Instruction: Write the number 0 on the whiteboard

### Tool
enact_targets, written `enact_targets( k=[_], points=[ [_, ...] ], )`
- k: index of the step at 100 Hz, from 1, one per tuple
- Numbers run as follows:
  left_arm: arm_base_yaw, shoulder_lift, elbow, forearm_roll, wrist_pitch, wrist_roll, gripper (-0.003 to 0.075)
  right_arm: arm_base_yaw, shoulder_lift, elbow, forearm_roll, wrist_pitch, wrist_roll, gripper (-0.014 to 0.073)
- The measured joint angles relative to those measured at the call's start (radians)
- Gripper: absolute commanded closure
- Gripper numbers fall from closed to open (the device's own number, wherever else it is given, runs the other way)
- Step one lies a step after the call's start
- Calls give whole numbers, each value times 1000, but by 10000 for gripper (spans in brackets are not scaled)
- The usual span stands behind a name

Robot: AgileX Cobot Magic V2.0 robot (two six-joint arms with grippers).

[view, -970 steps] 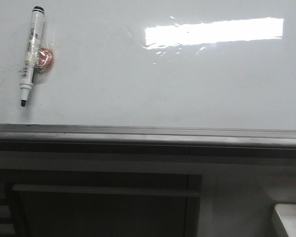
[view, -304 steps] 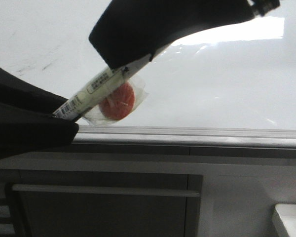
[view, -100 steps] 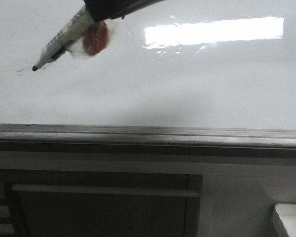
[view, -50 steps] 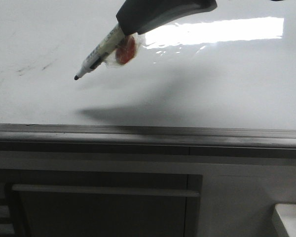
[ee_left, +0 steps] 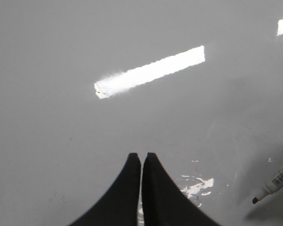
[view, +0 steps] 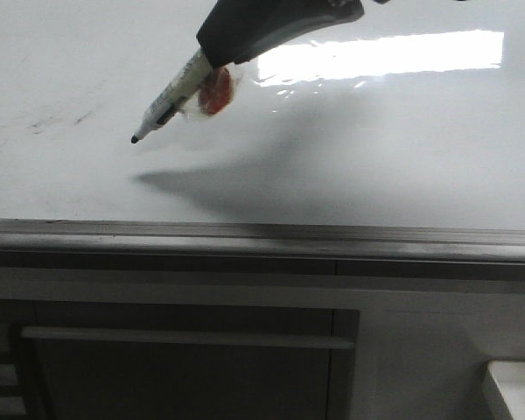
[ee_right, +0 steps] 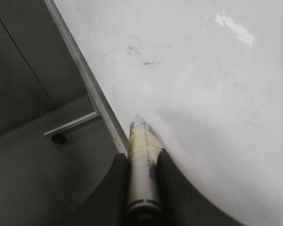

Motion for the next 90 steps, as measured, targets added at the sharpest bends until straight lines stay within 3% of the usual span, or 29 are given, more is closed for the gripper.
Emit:
enact_targets(
  k=[90],
  points=[
    [0, 0, -2, -12, 0, 0, 741, -94, 117, -245, -35, 8, 2, 649]
  ],
)
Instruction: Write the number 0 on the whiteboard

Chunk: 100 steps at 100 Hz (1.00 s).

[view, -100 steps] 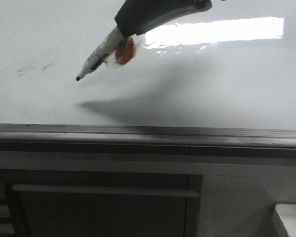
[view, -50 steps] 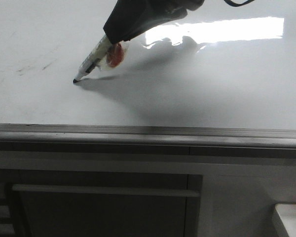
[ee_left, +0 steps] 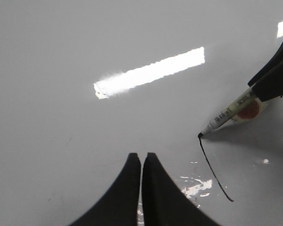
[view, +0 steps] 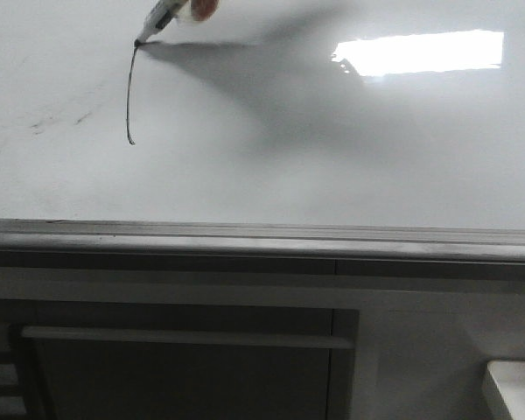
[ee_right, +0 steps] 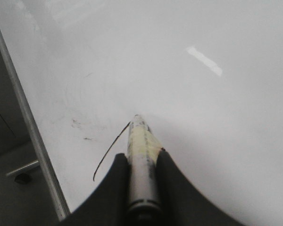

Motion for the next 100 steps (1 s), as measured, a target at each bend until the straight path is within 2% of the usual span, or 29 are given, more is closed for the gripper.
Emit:
enact_targets(
  k=[22, 50, 100],
  points=[
    [0, 0, 0, -1, -6, 0, 741, -54, -51, 13, -10, 17, 0, 643],
    [0, 0, 0, -2, -21, 0, 741, -59, -83, 102, -14, 39, 22, 643],
    [0, 0, 0, -2, -25, 0, 741, 24, -41, 136, -24, 42, 24, 643]
  ],
)
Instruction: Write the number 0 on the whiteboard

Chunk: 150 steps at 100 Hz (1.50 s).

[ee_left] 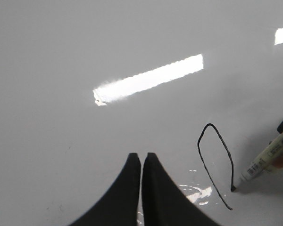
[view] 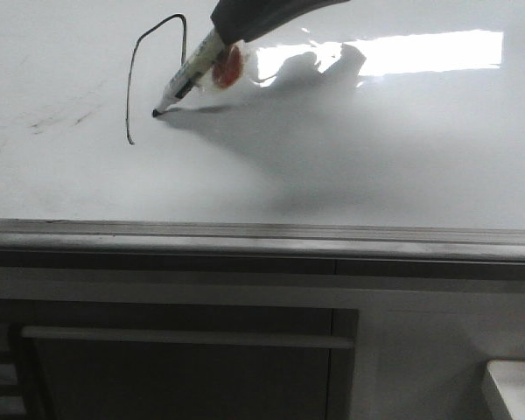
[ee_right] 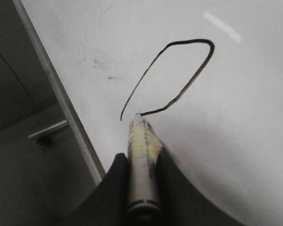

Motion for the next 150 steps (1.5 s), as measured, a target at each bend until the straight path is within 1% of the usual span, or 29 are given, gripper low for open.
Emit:
enact_targets(
  k=[20, 36, 46, 56, 61, 66, 71, 78, 83, 92, 99, 115, 143, 150],
  points=[
    [0, 0, 0, 0, 0, 0, 741, 34, 34, 0, 0, -2, 2, 643],
    [0, 0, 0, 7, -2, 0, 741, 37, 31, 0, -3, -4, 0, 644],
    [-5, 0, 0, 56, -23, 0, 740, 37, -12, 4, -18, 23, -17, 643],
    [-49, 0, 0, 124, -31, 0, 729, 37, -66, 6, -56, 99, -22, 643],
    [-84, 8, 0, 150, -34, -2, 687, 37, -84, 6, -73, 157, -22, 643],
    [-129, 24, 0, 175, -39, -2, 611, 37, -92, 6, -85, 203, -23, 643],
    [-188, 48, 0, 201, -43, -2, 497, 37, -94, 6, -97, 242, -25, 643],
    [-263, 95, -2, 228, -45, -2, 374, 37, -94, 6, -111, 276, -26, 643],
    [-309, 135, -2, 236, -43, -2, 339, 37, -94, 6, -115, 285, -26, 643],
    [-370, 215, -2, 242, -31, -2, 341, 51, -94, 6, -125, 287, -26, 643],
    [-390, 278, -2, 244, -33, -2, 345, 76, -94, 6, -136, 287, -26, 643],
    [-395, 404, -6, 246, -111, -3, 345, 146, -94, 6, -164, 258, -27, 643],
    [-395, 546, -35, 255, -148, 16, 346, 203, -94, 6, -169, 205, -27, 643],
    [-395, 565, -37, 257, -150, 21, 364, 213, -94, 6, -169, 201, -27, 644]
  ],
)
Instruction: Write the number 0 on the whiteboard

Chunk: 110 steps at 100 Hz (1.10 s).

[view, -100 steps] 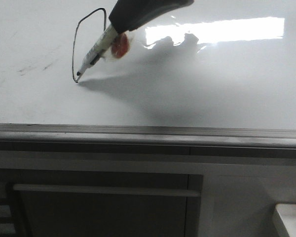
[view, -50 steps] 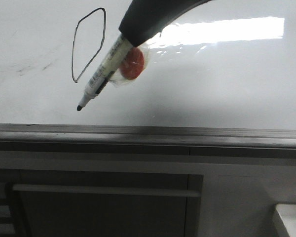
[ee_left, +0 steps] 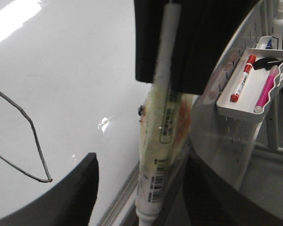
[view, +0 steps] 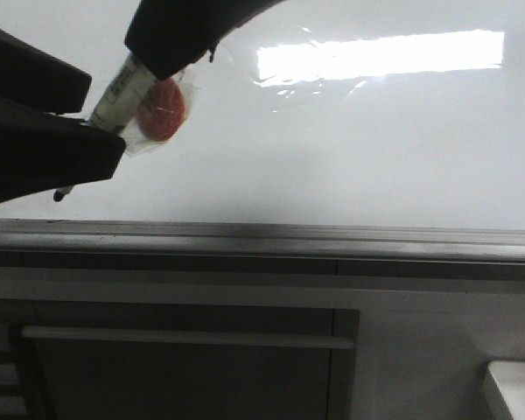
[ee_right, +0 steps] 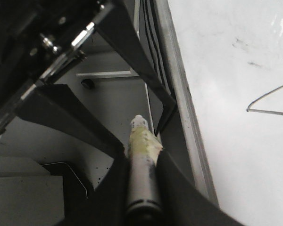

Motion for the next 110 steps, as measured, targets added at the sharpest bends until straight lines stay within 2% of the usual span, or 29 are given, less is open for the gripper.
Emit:
enact_targets(
  k=[21, 38, 47, 54, 59, 63, 66, 67, 74, 77, 89, 101, 110],
  points=[
    [0, 39, -9, 4, 6, 6, 490, 15, 0, 0, 0, 0, 0, 644],
    [-2, 45, -13, 13, 8, 6, 740, 15, 0, 0, 0, -13, 0, 644],
    [-2, 45, -13, 25, 10, 15, 741, 15, 0, 0, 0, -17, 0, 637],
    [-2, 45, -13, 27, 10, 15, 741, 15, 0, 0, 0, -19, 0, 564],
    [-4, 45, -15, 27, 10, 15, 741, 15, 0, 0, 0, -23, 0, 452],
    [-4, 45, -15, 23, 10, 15, 741, 15, 0, 0, 0, -27, 0, 306],
    [-4, 45, -15, 12, 10, 15, 741, 15, 0, 0, 0, -30, 0, 241],
    [-4, 45, -15, 9, 10, 15, 741, 15, 0, 0, 2, -30, 0, 179],
    [-4, 45, -17, -39, 10, 13, 741, 13, 0, 0, 2, -51, -1, 31],
    [-1, 45, -17, -68, 11, 13, 741, 10, 0, 0, 2, -68, -1, 6],
    [52, 45, -17, -256, 12, 13, 741, -19, 0, 0, 2, -131, 4, 18],
    [180, 47, -17, -510, 12, 12, 741, -46, -4, 0, 2, -148, 12, 59],
    [267, 59, -28, -624, 32, 10, 741, -53, -14, 0, 2, -147, 26, 79]
  ],
)
